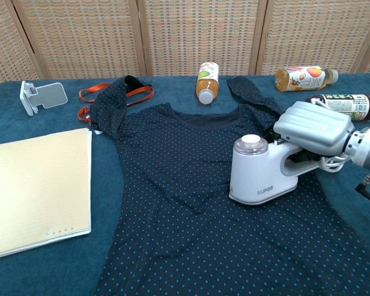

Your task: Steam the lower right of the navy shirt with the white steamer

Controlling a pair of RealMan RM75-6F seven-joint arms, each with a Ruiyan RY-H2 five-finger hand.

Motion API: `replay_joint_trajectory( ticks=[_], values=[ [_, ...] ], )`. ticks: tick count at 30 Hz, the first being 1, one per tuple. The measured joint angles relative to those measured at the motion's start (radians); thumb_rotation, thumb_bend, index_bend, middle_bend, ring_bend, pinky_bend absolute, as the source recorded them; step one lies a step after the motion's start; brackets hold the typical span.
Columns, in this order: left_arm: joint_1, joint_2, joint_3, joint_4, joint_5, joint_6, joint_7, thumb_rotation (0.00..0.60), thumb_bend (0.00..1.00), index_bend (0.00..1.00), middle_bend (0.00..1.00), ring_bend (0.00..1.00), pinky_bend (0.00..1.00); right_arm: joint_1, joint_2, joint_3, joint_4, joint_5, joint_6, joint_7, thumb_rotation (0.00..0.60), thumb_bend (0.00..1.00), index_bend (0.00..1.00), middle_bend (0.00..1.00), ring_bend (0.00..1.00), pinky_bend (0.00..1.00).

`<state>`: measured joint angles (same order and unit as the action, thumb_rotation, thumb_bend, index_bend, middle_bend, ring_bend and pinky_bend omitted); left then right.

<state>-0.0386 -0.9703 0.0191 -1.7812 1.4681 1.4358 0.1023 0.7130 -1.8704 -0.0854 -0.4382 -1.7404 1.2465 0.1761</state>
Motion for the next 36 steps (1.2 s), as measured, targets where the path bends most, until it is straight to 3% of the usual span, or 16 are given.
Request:
replay_joint_trajectory(
  ticks=[5,12,28,36],
  values=[
    [-0.002,0.001,-0.001,-0.001,-0.002,-0.003,0.001,0.6,0.0,0.0,0.0,0.0,0.0,0.001,-0.009,-0.002,0.044,0.004,-0.004,0.034,0.6,1.0,0.75,0.61,0.69,1.0],
    [-0.002,0.001,-0.001,0.004,-0.004,-0.005,-0.003,0.6,0.0,0.0,0.0,0.0,0.0,0.0,-0.01,-0.026,0.024,-0.028,0.058,0.044,0.6,1.0,0.75,0.61,0.69,1.0],
    [0.001,0.001,-0.001,0.011,-0.004,0.0,-0.014,0.6,0.0,0.0,0.0,0.0,0.0,0.004,0.023,-0.108,-0.258,-0.156,0.188,-0.086,0.6,1.0,0.75,0.62,0.69,1.0],
    [0.002,0.002,0.0,0.013,0.0,0.003,-0.018,0.6,0.0,0.0,0.0,0.0,0.0,0.015,0.072,-0.107,-0.362,-0.186,0.202,-0.159,0.6,1.0,0.75,0.61,0.69,1.0]
  ],
)
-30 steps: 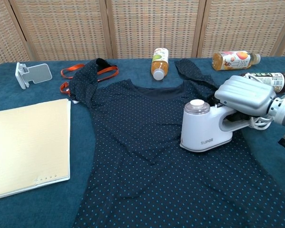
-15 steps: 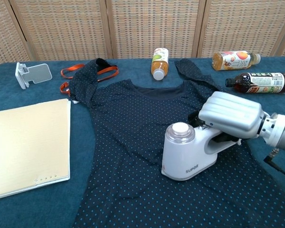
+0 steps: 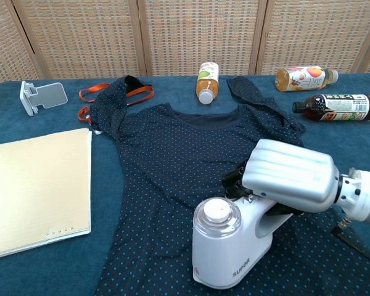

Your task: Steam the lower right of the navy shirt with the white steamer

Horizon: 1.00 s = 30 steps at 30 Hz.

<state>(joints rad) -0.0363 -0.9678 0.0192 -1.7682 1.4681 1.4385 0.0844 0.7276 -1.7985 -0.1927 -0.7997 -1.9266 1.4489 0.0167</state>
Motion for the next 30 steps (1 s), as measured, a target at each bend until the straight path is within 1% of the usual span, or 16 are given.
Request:
replay_joint_trajectory(
  ticks=[3,6,11,16,19,22,26,30],
  values=[
    [0.002,0.001,0.001,0.0,0.003,0.003,-0.002,0.6,0.0,0.0,0.0,0.0,0.0,0.005,0.011,0.033,0.001,0.026,-0.005,0.0,0.6,1.0,0.75,0.61,0.69,1.0],
    [0.002,0.002,0.001,-0.001,0.004,0.004,-0.003,0.6,0.0,0.0,0.0,0.0,0.0,0.011,0.026,0.078,0.02,0.067,-0.014,0.008,0.6,1.0,0.75,0.61,0.69,1.0],
    [0.003,0.004,0.002,-0.003,0.008,0.007,-0.007,0.6,0.0,0.0,0.0,0.0,0.0,0.019,0.061,0.158,0.085,0.153,-0.039,0.038,0.6,1.0,0.75,0.61,0.69,1.0],
    [0.004,0.007,0.003,-0.006,0.012,0.008,-0.008,0.6,0.0,0.0,0.0,0.0,0.0,0.018,0.113,0.202,0.18,0.215,-0.066,0.079,0.6,1.0,0.75,0.61,0.69,1.0],
    [0.004,0.008,0.004,-0.01,0.017,0.01,-0.008,0.6,0.0,0.0,0.0,0.0,0.0,0.01,0.144,0.215,0.237,0.24,-0.083,0.11,0.6,1.0,0.75,0.61,0.69,1.0],
    [0.005,0.008,0.006,-0.015,0.023,0.013,-0.004,0.6,0.0,0.0,0.0,0.0,0.0,-0.003,0.164,0.216,0.292,0.253,-0.102,0.14,0.6,1.0,0.75,0.61,0.69,1.0],
    [0.005,0.009,0.009,-0.026,0.033,0.014,0.003,0.6,0.0,0.0,0.0,0.0,0.0,-0.019,0.173,0.199,0.369,0.257,-0.144,0.19,0.6,1.0,0.75,0.61,0.69,1.0],
    [0.009,0.011,0.011,-0.033,0.043,0.026,0.004,0.6,0.0,0.0,0.0,0.0,0.0,-0.035,0.158,0.175,0.439,0.257,-0.207,0.25,0.6,1.0,0.74,0.61,0.69,1.0]
  ],
)
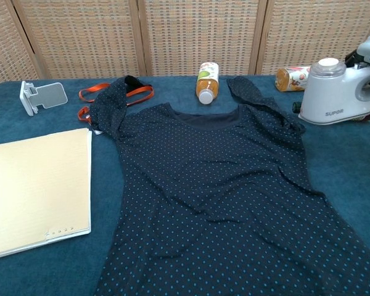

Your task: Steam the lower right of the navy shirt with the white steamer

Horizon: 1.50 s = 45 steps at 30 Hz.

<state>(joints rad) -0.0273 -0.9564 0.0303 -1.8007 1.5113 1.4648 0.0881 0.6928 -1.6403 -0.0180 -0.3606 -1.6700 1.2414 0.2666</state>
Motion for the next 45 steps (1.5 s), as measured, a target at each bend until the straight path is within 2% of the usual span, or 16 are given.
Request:
replay_joint_trajectory(
  ticks=[5,7,9,11,12,14,16,19,27,36,45],
  values=[
    [0.004,0.0,0.003,0.001,0.003,0.004,-0.005,0.6,0.0,0.0,0.0,0.0,0.0,-0.014,-0.066,-0.025,0.075,-0.006,-0.033,0.016,0.6,1.0,0.73,0.59,0.68,0.99],
    [0.006,0.001,0.004,0.003,0.004,0.007,-0.009,0.6,0.0,0.0,0.0,0.0,0.0,-0.016,-0.093,-0.028,0.091,-0.004,-0.045,0.012,0.6,0.98,0.68,0.54,0.64,0.94],
    [0.009,0.002,0.003,0.005,0.004,0.011,-0.015,0.6,0.0,0.0,0.0,0.0,0.0,-0.018,-0.111,-0.029,0.104,-0.001,-0.06,0.002,0.6,0.74,0.55,0.45,0.56,0.81],
    [0.011,0.004,0.003,0.008,0.003,0.013,-0.02,0.6,0.0,0.0,0.0,0.0,0.0,-0.019,-0.125,-0.028,0.114,0.005,-0.08,-0.014,0.6,0.37,0.36,0.3,0.38,0.6],
    [0.011,0.004,0.003,0.01,0.002,0.012,-0.021,0.6,0.0,0.0,0.0,0.0,0.0,-0.02,-0.128,-0.028,0.117,0.007,-0.088,-0.02,0.6,0.2,0.24,0.2,0.25,0.47],
    [0.011,0.005,0.003,0.015,-0.001,0.011,-0.027,0.6,0.0,0.0,0.0,0.0,0.0,-0.021,-0.13,-0.029,0.12,0.01,-0.102,-0.034,0.6,0.07,0.12,0.07,0.11,0.33],
    [0.011,0.005,0.003,0.019,-0.003,0.01,-0.03,0.6,0.0,0.0,0.0,0.0,0.0,-0.024,-0.127,-0.03,0.118,0.013,-0.112,-0.046,0.6,0.01,0.04,0.01,0.02,0.22],
    [0.009,0.006,0.002,0.016,0.0,0.008,-0.031,0.6,0.0,0.0,0.0,0.0,0.0,-0.03,-0.118,-0.023,0.091,0.024,-0.117,-0.052,0.6,0.0,0.0,0.0,0.0,0.14],
    [0.009,0.011,0.007,0.017,0.02,0.012,-0.038,0.6,0.0,0.0,0.0,0.0,0.0,-0.058,-0.043,-0.007,-0.07,0.047,-0.082,-0.103,0.6,0.0,0.0,0.0,0.0,0.07],
    [0.024,0.023,0.02,0.014,0.068,0.048,-0.06,0.6,0.0,0.0,0.0,0.0,0.0,-0.128,0.124,-0.014,-0.412,0.056,-0.017,-0.243,0.6,0.0,0.0,0.0,0.0,0.05],
    [0.056,0.036,0.044,0.017,0.141,0.115,-0.092,0.6,0.0,0.0,0.0,0.0,0.0,-0.223,0.358,-0.032,-0.82,0.058,0.078,-0.41,0.6,0.0,0.0,0.0,0.0,0.01]
  ],
)
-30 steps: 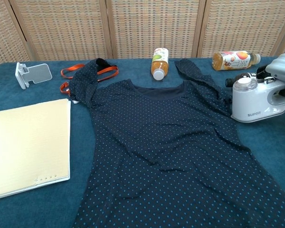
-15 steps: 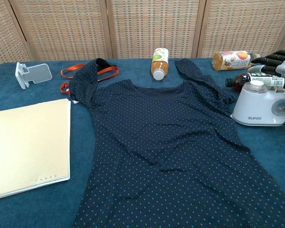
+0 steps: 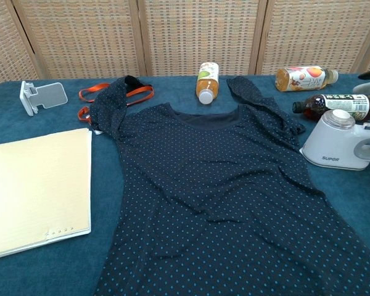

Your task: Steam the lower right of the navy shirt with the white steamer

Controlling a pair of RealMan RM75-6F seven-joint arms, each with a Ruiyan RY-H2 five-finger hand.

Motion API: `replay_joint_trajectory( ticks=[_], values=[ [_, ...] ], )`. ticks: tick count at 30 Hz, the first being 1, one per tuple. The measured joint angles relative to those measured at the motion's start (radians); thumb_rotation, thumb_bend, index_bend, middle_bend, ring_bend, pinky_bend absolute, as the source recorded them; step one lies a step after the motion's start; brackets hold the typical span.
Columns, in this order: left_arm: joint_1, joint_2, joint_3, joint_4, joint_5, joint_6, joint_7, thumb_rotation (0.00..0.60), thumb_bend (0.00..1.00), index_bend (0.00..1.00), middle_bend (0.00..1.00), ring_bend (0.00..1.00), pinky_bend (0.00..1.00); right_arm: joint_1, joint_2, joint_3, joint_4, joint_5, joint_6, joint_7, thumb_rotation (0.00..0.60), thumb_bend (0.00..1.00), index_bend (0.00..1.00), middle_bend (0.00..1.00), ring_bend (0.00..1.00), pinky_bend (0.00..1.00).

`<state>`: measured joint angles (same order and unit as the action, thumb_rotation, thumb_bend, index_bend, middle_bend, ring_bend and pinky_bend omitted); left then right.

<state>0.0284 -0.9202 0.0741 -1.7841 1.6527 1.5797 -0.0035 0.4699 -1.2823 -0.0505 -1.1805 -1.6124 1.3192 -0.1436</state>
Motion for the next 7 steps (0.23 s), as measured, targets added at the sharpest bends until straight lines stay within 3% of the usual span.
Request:
replay_joint_trajectory(
  ticks=[7],
  values=[
    [0.022,-0.001,0.006,0.012,0.031,0.045,0.016,0.6,0.0,0.0,0.0,0.0,0.0,-0.086,0.156,-0.026,-0.232,-0.017,0.101,-0.012,0.6,0.0,0.0,0.0,0.0,0.0]
  ],
)
